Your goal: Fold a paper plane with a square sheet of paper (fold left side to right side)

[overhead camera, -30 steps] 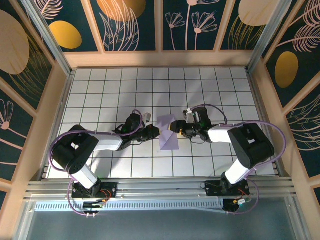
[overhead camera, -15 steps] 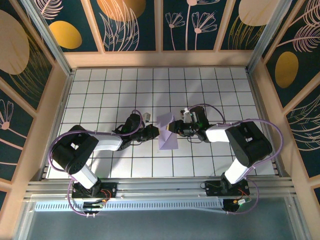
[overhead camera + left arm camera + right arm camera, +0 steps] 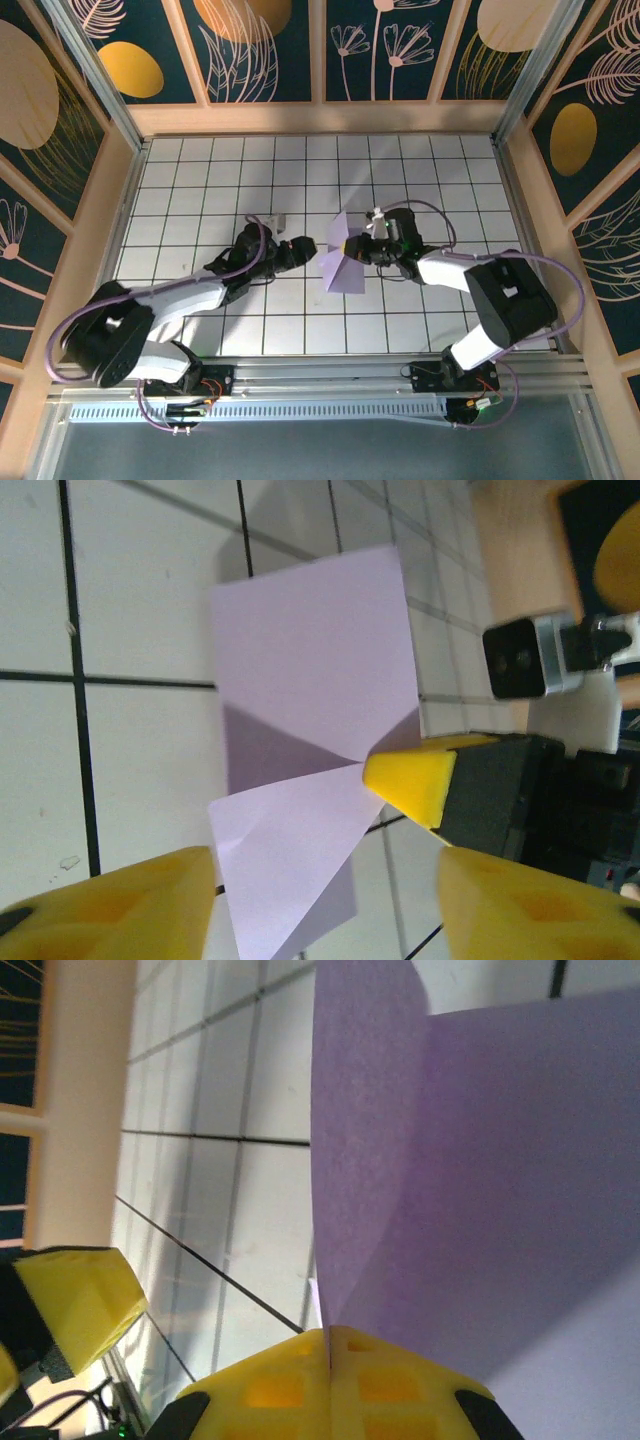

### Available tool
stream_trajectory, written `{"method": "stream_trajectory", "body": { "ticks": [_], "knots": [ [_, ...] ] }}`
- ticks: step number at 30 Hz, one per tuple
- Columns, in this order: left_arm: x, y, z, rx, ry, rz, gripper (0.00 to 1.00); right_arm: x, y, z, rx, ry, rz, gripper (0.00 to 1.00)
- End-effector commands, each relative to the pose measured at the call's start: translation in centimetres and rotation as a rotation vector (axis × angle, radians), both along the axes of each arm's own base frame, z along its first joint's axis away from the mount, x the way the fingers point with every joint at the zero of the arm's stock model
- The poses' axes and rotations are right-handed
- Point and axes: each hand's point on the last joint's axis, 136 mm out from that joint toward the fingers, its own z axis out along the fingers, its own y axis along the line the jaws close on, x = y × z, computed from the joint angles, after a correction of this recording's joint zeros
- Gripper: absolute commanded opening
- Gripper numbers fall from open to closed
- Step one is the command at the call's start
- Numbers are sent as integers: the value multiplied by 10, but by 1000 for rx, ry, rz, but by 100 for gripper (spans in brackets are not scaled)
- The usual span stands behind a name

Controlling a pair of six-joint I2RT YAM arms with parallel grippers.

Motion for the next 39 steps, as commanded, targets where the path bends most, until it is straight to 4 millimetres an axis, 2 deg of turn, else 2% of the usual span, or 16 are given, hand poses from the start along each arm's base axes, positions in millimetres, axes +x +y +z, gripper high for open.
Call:
{"method": "stream_trajectory", "body": {
  "ticks": [1,6,9,12,15,17,21,26,31,36,39],
  "knots": [
    [3,22,26,-2,-74,100,75,21,-5,64,74,-171,-22,0],
    [-4,24,85,-149,-179,99,99,23,-14,139,244,-310,-15,0],
    [-14,15,115,-278,-229,36,99,17,-15,178,340,-359,21,0],
    [-26,-1,142,-421,-259,-67,99,9,-12,206,410,-379,68,0],
    [-31,-13,158,-500,-269,-146,99,-2,-9,227,505,-381,116,0],
    [-32,-21,161,-500,-273,-188,99,-10,-8,239,561,-387,150,0],
    [-33,-31,169,-526,-281,-241,98,-17,-5,244,596,-372,181,0],
    [-33,-38,174,-556,-282,-262,91,-21,-2,241,601,-343,201,0],
    [-31,-41,175,-563,-276,-269,74,-26,3,236,599,-309,227,0],
    [-30,-40,177,-563,-281,-262,52,-27,2,235,596,-307,225,0],
    [-29,-40,173,-537,-278,-254,42,-26,3,233,592,-303,225,0]
  ]
}}
